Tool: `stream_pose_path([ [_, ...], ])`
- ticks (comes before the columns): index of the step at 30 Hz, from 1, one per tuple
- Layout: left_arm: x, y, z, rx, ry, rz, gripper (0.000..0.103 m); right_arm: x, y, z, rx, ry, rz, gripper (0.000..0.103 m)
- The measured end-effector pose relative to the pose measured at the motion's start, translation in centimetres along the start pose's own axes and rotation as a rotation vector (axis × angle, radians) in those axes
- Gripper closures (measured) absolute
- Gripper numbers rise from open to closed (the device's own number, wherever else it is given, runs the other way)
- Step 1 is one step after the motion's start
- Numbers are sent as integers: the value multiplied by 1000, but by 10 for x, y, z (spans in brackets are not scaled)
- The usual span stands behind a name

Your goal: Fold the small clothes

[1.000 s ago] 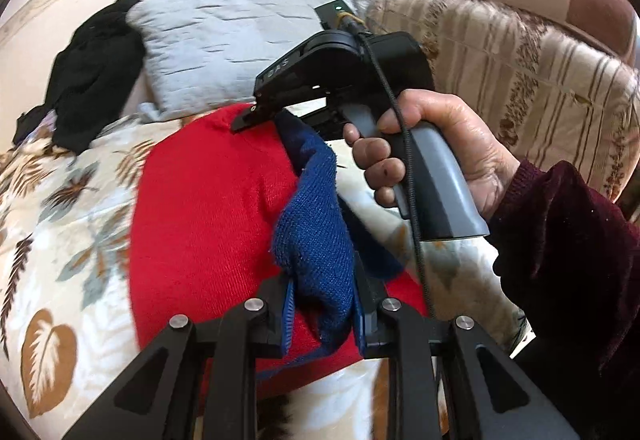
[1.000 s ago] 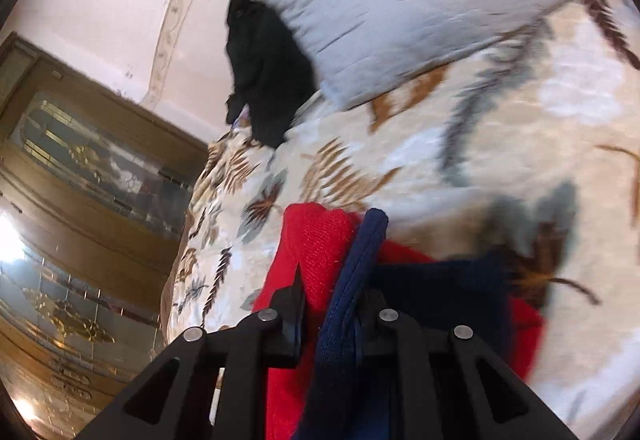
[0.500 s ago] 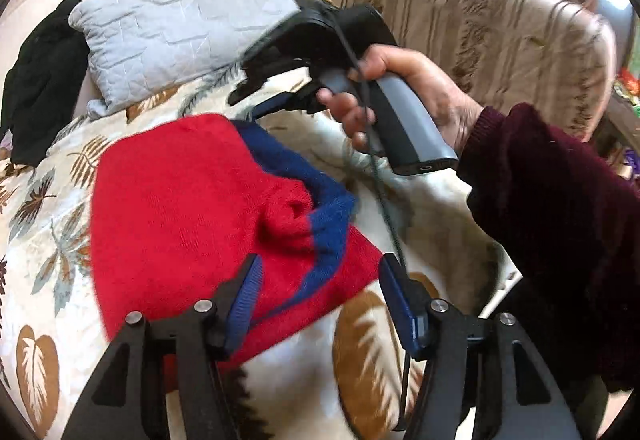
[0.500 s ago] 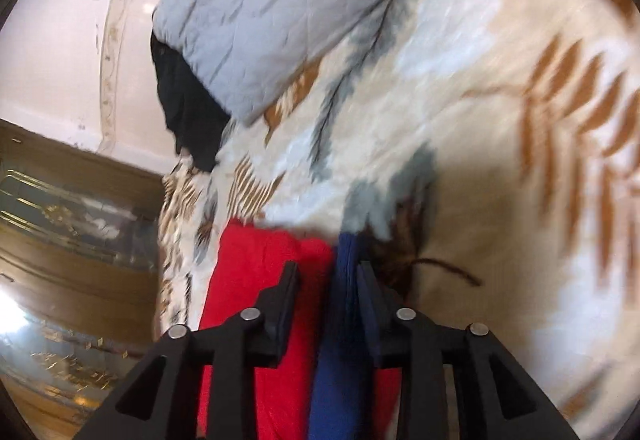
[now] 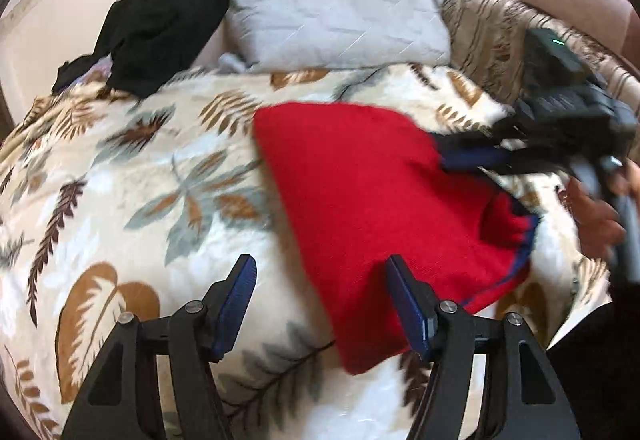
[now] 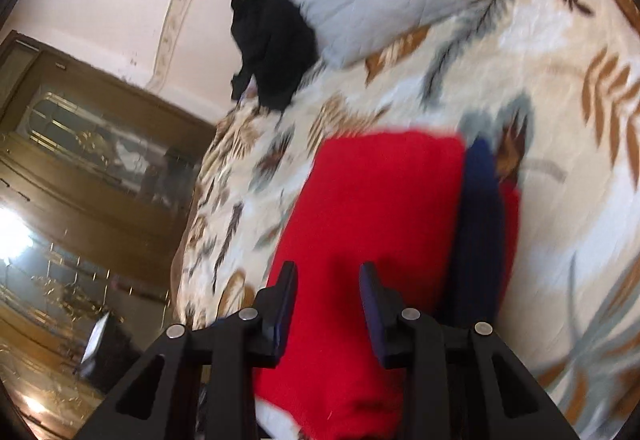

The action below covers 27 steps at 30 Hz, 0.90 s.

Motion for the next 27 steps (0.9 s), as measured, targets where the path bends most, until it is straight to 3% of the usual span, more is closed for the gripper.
stream_pose_path([
  [3, -3, -3, 5, 9, 11, 4, 35, 3, -34, 3, 77, -54, 11, 67],
  [9, -9, -11, 4, -7, 61, 51, 35, 3, -84, -19, 114, -243, -43, 69],
  [14, -9, -9, 4, -8, 61, 61, 35, -6, -111, -27, 159, -311, -64, 71],
  [19, -7, -8, 3, -20, 70, 70, 35, 2, -94, -38, 189, -331, -70, 71],
  [27, -8, -8, 3, -27, 73, 85, 35, -15, 11, -22, 21, -345, -17, 68],
])
Point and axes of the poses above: each gripper's, at about its wrist camera, not at the fingertips, and z roughly the way its jaws point, x to its left, y to its top, the point moved 8 cm from there along z, roughly the way its jaws point, and after that the axes turned 15 degrees about -z, right-handed, at the moved point
